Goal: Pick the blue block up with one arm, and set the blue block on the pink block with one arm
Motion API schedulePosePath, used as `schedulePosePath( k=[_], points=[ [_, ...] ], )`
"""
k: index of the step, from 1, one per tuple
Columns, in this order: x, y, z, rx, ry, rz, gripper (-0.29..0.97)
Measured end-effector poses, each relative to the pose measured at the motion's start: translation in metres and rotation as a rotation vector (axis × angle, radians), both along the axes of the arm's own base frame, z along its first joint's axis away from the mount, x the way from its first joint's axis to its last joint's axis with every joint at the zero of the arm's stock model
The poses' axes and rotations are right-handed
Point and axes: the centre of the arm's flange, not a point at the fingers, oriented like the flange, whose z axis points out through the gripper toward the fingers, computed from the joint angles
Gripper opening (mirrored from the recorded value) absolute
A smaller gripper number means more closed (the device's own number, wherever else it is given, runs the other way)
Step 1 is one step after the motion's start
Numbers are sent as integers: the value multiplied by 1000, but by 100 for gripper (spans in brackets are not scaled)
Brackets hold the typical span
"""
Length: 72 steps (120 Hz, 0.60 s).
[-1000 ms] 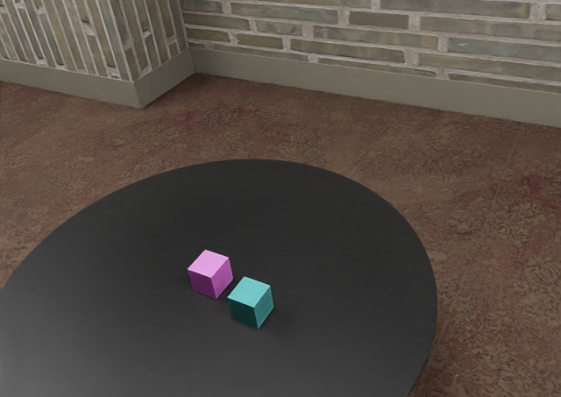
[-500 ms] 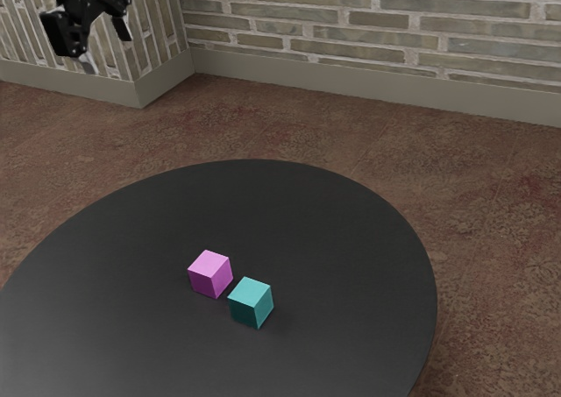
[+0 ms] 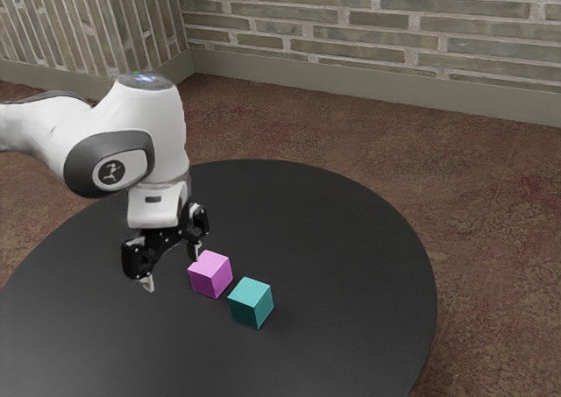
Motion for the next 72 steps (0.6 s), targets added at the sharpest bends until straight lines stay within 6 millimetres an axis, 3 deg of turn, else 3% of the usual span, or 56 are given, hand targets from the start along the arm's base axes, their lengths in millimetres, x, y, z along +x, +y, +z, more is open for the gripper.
schedulePosePath(
  k=[13,36,47,72],
  points=[
    [-7,-13,-25,-5,-8,-128,68],
    [-5,-17,-37,13,-42,-482,68],
    [0,-22,-44,26,-49,-694,68],
    [25,-34,-87,5,-15,-1055,68]
  ],
)
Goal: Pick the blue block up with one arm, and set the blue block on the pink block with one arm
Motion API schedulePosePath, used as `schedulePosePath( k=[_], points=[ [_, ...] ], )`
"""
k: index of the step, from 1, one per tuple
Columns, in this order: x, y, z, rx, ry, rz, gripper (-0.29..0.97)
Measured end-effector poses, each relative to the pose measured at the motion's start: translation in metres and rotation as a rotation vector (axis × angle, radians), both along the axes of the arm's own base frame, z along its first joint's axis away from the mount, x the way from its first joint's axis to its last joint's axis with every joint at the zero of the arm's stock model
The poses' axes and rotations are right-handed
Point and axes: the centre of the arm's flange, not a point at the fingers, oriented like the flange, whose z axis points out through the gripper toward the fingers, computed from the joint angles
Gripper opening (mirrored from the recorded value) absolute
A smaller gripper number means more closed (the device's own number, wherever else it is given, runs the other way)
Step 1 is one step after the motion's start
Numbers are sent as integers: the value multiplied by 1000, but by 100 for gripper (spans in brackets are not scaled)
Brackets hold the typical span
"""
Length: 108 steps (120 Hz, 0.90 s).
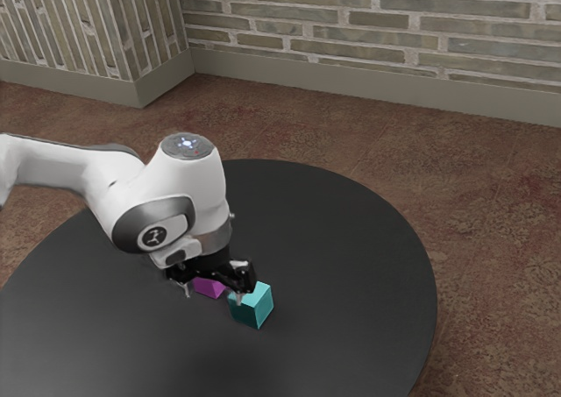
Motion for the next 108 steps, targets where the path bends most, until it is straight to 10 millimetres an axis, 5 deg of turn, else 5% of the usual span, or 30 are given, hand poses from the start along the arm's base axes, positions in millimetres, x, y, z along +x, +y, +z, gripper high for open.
schedulePosePath(
  k=[38,57,88,108],
  points=[
    [30,-14,-33,-39,15,-317,68],
    [52,-23,-30,-64,-10,-409,68],
    [71,11,-36,-110,114,-321,68],
    [80,3,-42,-100,165,-329,68]
  ],
)
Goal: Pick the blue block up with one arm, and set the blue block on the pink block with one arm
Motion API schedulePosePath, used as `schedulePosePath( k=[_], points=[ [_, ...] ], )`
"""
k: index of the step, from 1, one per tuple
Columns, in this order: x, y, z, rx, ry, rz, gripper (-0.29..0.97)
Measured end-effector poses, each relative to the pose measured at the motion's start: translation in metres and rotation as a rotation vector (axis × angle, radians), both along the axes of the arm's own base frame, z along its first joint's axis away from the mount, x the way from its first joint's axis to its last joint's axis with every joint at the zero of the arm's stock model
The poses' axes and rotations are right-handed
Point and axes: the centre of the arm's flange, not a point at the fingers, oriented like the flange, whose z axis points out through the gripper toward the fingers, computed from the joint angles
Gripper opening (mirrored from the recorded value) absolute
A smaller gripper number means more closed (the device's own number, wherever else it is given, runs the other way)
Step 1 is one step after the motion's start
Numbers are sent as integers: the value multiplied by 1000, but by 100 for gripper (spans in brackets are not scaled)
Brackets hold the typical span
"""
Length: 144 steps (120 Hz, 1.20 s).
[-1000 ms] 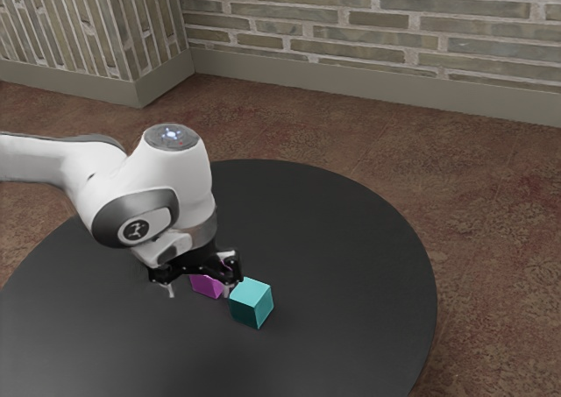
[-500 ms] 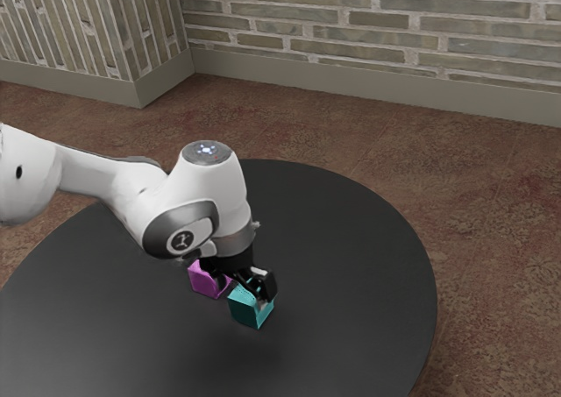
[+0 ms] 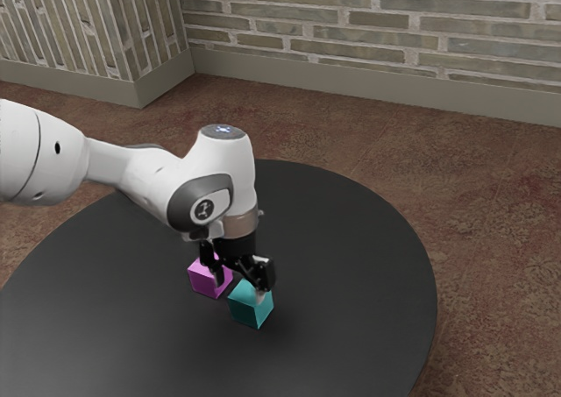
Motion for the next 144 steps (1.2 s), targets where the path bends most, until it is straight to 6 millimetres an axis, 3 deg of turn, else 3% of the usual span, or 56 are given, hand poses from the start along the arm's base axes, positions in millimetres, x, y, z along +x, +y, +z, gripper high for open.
schedulePosePath(
  k=[20,49,69,144],
  points=[
    [-4,-1,11,-3,-3,-2,68],
    [1,-2,-12,1,7,-1,68],
    [9,-5,-10,-18,-51,0,68],
    [11,-3,-24,-21,-64,6,68]
  ],
)
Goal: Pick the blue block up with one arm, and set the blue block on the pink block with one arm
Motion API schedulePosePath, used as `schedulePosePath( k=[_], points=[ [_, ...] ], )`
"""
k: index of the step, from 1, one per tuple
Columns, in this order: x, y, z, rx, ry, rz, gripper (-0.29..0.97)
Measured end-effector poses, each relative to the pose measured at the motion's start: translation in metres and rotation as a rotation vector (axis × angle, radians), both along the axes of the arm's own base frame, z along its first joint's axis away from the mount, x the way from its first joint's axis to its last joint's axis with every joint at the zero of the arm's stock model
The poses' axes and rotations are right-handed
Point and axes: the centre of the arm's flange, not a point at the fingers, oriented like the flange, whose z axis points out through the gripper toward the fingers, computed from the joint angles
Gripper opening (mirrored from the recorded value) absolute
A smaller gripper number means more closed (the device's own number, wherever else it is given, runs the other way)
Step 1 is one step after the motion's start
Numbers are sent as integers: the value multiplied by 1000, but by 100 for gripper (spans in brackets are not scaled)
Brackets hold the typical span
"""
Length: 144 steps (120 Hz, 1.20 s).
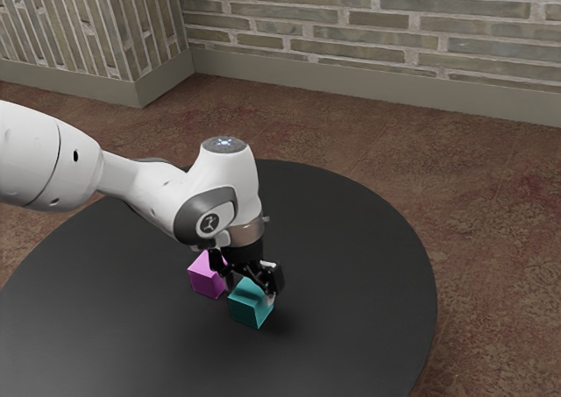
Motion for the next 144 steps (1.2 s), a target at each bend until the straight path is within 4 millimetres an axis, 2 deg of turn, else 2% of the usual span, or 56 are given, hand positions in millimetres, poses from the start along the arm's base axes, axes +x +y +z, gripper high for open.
schedulePosePath(
  k=[29,66,113,144],
  points=[
    [1,3,-3,3,4,4,68],
    [4,5,-20,24,21,-8,68],
    [5,5,-21,35,11,-21,68],
    [9,4,-30,30,-10,-23,68]
  ],
)
